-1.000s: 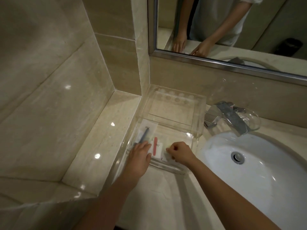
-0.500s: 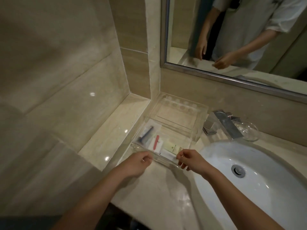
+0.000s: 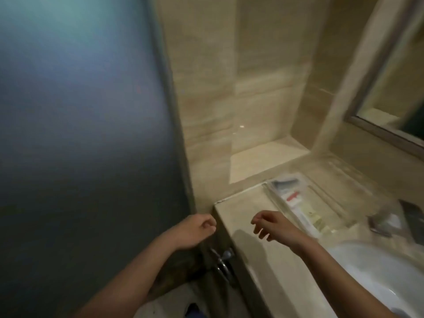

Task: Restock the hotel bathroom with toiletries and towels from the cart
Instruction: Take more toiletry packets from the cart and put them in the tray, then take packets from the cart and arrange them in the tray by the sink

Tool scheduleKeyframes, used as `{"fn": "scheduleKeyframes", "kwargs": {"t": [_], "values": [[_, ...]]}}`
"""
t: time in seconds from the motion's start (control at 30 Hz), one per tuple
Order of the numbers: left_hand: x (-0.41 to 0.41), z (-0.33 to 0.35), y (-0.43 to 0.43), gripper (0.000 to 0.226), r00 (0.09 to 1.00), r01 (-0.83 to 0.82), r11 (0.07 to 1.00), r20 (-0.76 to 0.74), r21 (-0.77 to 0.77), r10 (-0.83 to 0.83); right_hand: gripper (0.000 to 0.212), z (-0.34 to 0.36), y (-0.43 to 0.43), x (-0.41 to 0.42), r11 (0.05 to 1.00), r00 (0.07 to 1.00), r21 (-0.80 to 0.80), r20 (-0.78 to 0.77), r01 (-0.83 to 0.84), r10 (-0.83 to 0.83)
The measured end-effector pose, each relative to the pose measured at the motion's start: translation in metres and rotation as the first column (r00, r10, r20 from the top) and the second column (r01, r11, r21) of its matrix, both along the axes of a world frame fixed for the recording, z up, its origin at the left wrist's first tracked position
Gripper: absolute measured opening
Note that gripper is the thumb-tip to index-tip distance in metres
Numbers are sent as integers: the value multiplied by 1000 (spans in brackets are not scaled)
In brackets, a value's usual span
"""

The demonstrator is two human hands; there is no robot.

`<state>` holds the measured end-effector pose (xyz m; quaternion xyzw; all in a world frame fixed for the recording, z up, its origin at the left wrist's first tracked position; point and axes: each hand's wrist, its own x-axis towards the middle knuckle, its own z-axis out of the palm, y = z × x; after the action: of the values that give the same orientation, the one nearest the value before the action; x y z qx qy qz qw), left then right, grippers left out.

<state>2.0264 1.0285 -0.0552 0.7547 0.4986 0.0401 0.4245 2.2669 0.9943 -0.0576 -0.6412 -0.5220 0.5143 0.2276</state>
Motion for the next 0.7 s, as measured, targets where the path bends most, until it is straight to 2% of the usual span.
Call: {"fn": "scheduleKeyframes", "kwargs": {"t": [0.13, 0.27, 0.43, 0.57, 0.7], "values": [[-93, 1, -44, 26, 968, -247, 969, -36, -7, 247, 18, 4, 12, -83, 971, 972, 53, 32, -232, 231], [-177, -2, -98, 23, 876, -481, 877, -28, 11, 481, 21, 6, 10, -176, 890, 892, 57, 27, -452, 451], [-269, -1, -190, 6, 714, -698, 716, 73, -2, 696, 22, 4, -16, -299, 720, 719, 19, 62, -694, 692], [-341, 7, -282, 7, 534, -839, 544, 155, -27, 831, 19, 19, -68, -407, 558, 557, 21, 103, -829, 824], [-420, 7, -381, 5, 384, -922, 387, 127, -2, 915, 17, 27, -138, -518, 387, 390, 41, 108, -921, 915]]}}
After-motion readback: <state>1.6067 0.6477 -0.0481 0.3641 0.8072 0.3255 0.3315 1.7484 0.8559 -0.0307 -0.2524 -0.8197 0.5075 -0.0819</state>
